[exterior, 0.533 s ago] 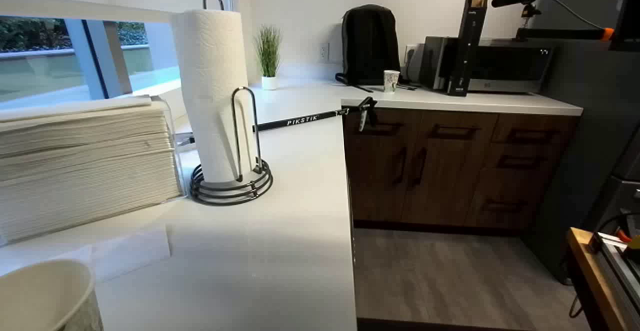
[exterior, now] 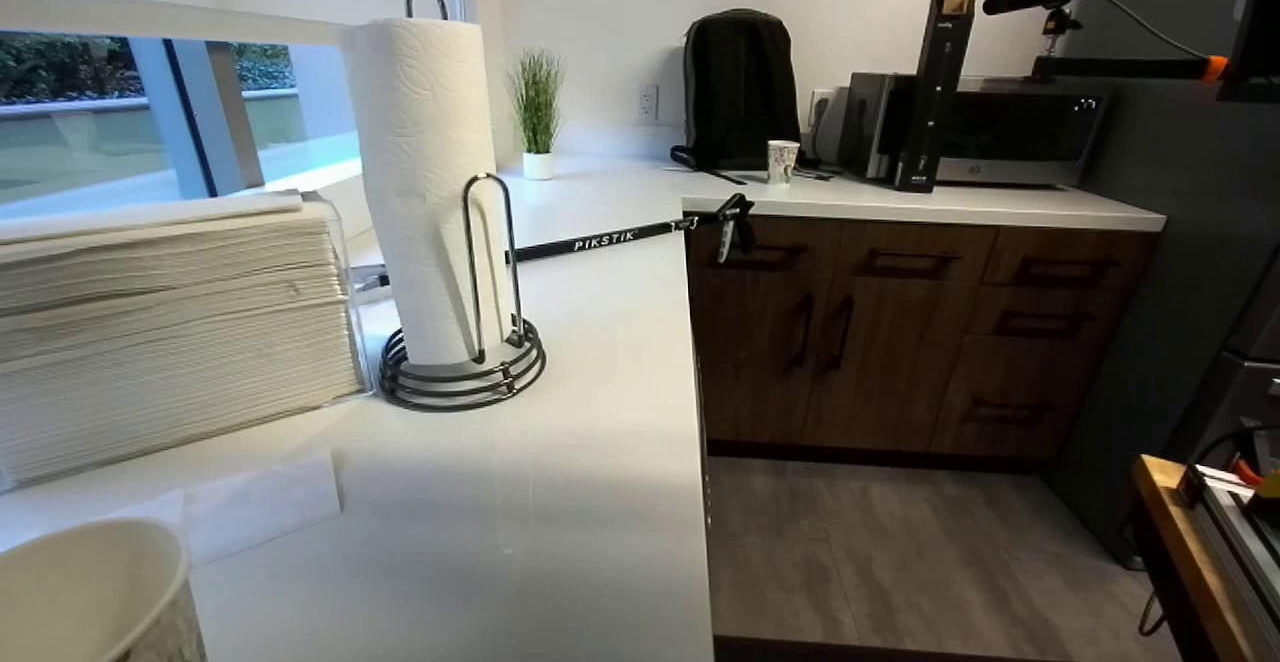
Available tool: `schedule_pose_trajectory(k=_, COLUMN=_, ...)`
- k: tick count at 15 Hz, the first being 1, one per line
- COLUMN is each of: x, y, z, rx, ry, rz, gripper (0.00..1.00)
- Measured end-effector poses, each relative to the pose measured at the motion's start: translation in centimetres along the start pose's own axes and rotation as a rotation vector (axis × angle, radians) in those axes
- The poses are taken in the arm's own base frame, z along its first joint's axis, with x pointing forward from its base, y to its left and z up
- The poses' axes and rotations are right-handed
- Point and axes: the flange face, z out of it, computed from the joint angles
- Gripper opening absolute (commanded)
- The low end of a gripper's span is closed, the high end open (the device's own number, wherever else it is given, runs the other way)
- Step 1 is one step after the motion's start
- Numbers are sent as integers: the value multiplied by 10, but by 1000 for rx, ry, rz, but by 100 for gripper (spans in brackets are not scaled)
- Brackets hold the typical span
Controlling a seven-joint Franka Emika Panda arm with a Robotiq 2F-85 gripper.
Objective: Slide the label on the dishwasher to the left
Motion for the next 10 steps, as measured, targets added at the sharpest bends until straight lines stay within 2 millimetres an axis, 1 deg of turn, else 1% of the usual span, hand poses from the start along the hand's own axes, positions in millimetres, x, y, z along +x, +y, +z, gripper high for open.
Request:
schedule_pose_trajectory(k=3, x=0, y=1, z=0, rx=-8, ry=0, rz=-8, gripper=100)
schedule_pose_trajectory(k=5, x=0, y=6, z=5, rx=-20, ry=-11, rz=-47, gripper=100)
schedule_pose_trajectory(k=7, x=1, y=21, z=17, rx=-63, ry=-16, rz=-85, gripper=100)
schedule_pose_trajectory(k=10, x=5, y=60, z=42, rx=-154, ry=16, rz=-123, gripper=100)
